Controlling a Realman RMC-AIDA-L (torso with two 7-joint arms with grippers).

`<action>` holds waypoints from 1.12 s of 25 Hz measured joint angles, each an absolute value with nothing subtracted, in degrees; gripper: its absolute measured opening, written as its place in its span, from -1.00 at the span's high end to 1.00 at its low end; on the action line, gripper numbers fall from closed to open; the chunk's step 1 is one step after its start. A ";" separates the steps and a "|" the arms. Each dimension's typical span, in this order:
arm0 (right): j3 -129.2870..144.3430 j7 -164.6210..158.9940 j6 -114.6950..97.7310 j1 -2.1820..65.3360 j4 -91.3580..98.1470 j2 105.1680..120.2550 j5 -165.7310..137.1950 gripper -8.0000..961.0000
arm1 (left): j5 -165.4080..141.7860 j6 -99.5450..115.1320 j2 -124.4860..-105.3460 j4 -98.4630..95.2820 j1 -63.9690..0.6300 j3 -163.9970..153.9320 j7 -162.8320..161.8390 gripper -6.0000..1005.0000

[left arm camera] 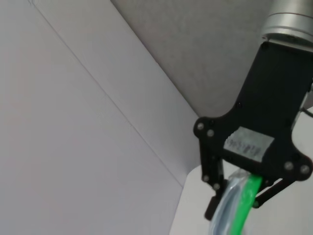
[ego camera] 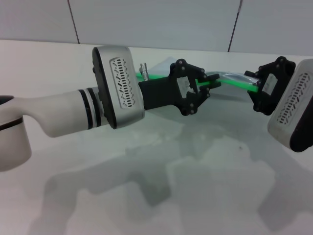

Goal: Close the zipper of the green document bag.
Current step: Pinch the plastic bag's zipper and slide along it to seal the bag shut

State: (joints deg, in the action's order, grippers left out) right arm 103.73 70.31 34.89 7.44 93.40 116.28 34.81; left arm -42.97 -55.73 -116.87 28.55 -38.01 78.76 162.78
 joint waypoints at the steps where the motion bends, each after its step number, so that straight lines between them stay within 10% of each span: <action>1: 103.73 70.31 34.89 7.42 93.41 116.28 34.81 0.85 | -42.97 -55.72 -116.84 28.48 -37.99 79.03 162.78 0.84; 28: 100.84 70.31 34.27 3.07 98.40 116.28 34.20 0.87 | -43.42 -49.62 -116.34 25.67 -36.20 84.56 162.78 0.84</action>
